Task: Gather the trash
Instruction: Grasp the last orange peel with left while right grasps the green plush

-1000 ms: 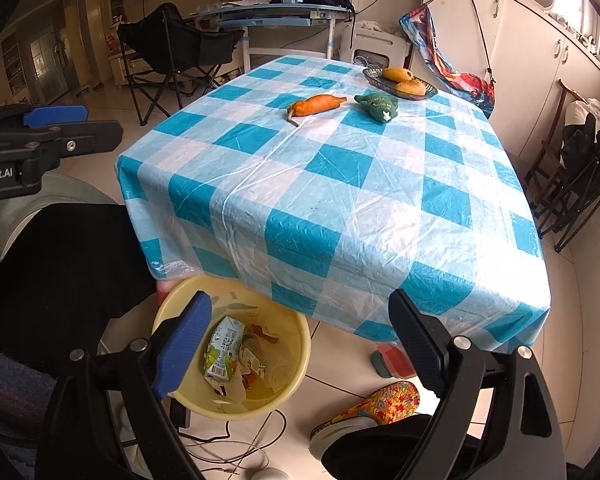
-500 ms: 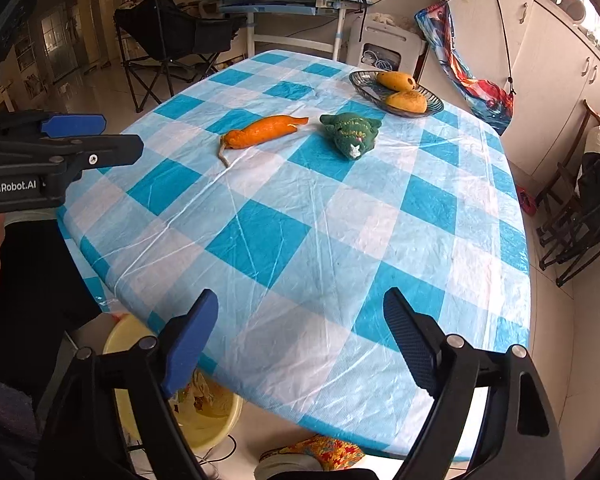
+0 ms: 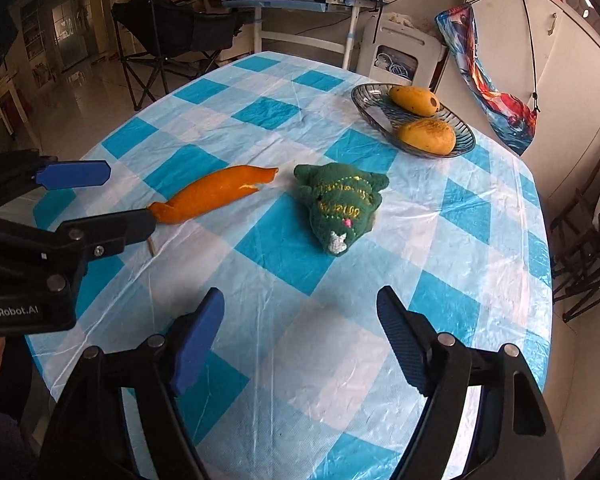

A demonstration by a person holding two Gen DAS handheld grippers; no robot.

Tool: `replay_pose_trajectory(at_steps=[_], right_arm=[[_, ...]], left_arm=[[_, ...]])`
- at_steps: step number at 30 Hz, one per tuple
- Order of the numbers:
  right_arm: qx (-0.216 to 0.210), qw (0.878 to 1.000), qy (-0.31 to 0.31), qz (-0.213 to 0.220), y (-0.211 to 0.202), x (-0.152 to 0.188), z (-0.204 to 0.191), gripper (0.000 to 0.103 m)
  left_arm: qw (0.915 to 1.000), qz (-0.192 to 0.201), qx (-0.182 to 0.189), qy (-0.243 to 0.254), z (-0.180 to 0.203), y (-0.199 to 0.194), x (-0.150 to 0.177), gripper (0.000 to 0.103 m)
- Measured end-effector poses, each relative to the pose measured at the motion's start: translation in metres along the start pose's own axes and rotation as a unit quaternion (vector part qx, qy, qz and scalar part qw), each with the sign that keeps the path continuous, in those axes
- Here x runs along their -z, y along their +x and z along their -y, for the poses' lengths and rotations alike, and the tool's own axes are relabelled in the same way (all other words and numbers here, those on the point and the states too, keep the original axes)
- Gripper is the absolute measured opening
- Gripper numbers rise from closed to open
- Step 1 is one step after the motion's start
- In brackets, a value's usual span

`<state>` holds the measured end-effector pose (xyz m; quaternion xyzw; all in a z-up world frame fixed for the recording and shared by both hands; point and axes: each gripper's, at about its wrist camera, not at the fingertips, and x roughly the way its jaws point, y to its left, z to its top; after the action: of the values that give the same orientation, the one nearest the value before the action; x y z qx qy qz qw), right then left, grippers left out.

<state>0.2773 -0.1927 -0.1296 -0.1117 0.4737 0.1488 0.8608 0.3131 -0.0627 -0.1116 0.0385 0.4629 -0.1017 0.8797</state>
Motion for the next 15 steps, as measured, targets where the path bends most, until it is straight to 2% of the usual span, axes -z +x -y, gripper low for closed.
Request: replay_pose_trajectory(at_steps=[15], right_arm=[[-0.017,1.000,0.020,0.004,0.033,-0.033,0.020,0.066]], left_arm=[[0.9998,-0.005,0.005,0.017,0.006,0.028,-0.017,0.070]])
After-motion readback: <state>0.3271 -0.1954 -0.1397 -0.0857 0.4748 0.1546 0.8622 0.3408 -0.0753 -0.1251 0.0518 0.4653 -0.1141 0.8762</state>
